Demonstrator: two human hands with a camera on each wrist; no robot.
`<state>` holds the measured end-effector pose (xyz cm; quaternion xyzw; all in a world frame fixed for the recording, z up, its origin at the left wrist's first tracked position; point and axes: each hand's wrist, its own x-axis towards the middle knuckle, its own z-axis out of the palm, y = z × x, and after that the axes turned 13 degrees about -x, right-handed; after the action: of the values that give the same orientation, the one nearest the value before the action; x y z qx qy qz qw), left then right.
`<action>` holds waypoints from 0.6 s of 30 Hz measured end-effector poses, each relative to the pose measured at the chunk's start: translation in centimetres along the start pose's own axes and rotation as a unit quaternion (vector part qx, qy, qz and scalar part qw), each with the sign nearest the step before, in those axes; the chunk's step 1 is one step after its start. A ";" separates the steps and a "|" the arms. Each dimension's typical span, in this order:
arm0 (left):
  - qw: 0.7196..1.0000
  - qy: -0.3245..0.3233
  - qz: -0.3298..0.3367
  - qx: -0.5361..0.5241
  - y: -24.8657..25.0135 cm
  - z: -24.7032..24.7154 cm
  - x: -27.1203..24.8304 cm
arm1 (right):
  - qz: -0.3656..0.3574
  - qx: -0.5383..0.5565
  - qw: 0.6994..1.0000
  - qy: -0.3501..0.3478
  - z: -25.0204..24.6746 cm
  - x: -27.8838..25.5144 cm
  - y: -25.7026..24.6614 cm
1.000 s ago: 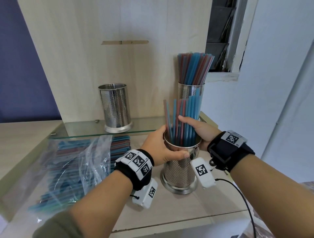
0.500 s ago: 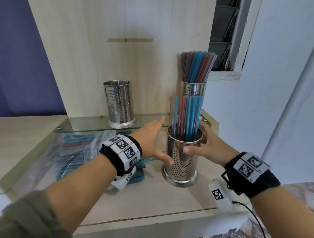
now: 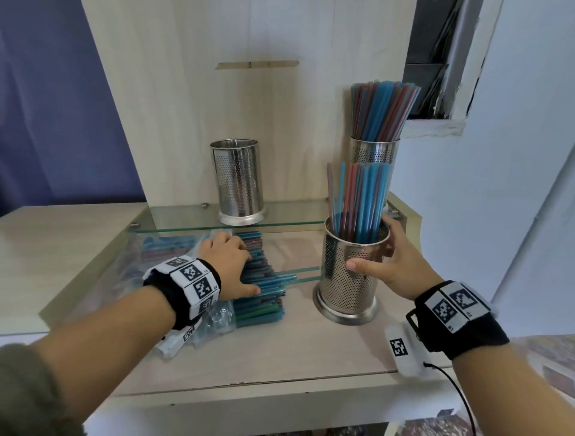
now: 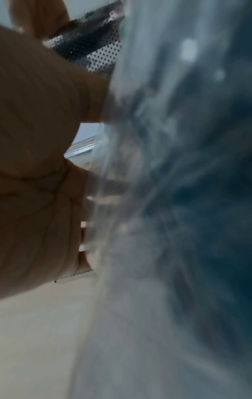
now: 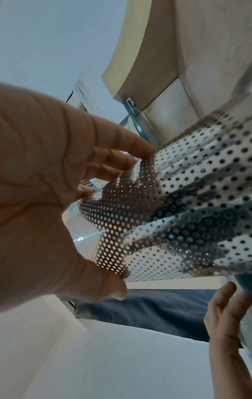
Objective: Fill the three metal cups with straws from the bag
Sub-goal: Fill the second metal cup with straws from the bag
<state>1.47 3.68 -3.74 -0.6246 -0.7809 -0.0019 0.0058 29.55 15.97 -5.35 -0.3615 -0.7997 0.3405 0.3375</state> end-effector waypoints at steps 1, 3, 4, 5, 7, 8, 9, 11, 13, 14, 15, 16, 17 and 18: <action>1.000 0.001 0.000 0.012 0.1 0.2 0.0 | -0.001 -0.005 1.000 0.004 0.0 -0.1 0.1; 1.000 -0.002 0.002 0.030 0.2 0.5 0.0 | -0.003 -0.010 1.000 0.011 0.1 -0.1 0.3; 0.999 -0.005 0.004 0.039 0.3 0.6 0.0 | -0.003 -0.012 1.000 0.014 0.1 -0.1 0.4; 0.999 -0.007 0.006 0.047 0.3 0.6 0.1 | -0.004 -0.011 1.000 0.016 0.2 -0.1 0.5; 0.998 -0.012 0.006 0.055 0.4 0.6 0.2 | -0.006 -0.002 1.000 0.021 0.3 0.0 0.6; 0.998 -0.013 0.006 0.055 0.4 0.7 0.2 | -0.007 0.003 1.000 0.026 0.4 0.0 0.6; 0.998 -0.014 0.006 0.055 0.4 0.8 0.3 | -0.009 0.006 0.999 0.030 0.4 0.0 0.6; 0.998 -0.015 0.007 0.056 0.2 0.9 0.4 | -0.011 0.013 0.999 0.039 0.4 0.0 0.4; 0.999 -0.016 0.006 0.050 0.1 1.0 0.4 | -0.012 0.015 0.999 0.048 0.3 0.1 0.5; 0.999 -0.018 0.007 0.047 0.0 1.1 0.4 | -0.011 0.014 0.999 0.051 0.2 0.2 0.6; 0.999 -0.021 0.009 0.045 0.0 1.1 0.4 | -0.010 0.011 0.998 0.053 0.2 0.2 0.6; 0.999 -0.022 0.011 0.043 0.0 1.0 0.4 | -0.009 0.011 0.998 0.056 0.1 0.3 0.6; 0.999 -0.022 0.015 0.041 -0.1 1.0 0.3 | -0.009 0.012 0.998 0.059 0.1 0.3 0.6; 0.999 -0.019 0.019 0.037 -0.1 0.8 0.3 | -0.009 0.012 0.998 0.062 0.1 0.3 0.6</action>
<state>1.29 3.95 -4.58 -0.6383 -0.7686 0.0395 0.0140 29.48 16.50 -5.78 -0.3709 -0.7761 0.3240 0.3938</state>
